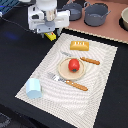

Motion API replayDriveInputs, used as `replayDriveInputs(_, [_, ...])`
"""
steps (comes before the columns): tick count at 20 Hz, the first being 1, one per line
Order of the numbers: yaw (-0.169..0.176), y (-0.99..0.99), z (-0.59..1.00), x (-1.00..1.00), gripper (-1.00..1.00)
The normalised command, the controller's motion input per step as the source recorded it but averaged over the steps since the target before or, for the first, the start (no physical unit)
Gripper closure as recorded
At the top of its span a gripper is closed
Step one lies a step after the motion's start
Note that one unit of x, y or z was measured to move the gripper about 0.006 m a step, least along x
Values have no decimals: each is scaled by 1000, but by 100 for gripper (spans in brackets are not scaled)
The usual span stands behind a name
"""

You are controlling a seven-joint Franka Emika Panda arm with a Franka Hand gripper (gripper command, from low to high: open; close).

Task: Interact with the objects in diverse but meaningful ways.

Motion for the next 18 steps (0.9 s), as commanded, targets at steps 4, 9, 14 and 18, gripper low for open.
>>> replayDriveInputs(4, [-1, 166, -426, 0, 100])
replayDriveInputs(9, [0, 135, -391, -9, 100])
replayDriveInputs(14, [1, 103, -216, -64, 100])
replayDriveInputs(18, [0, 0, 979, -393, 100])
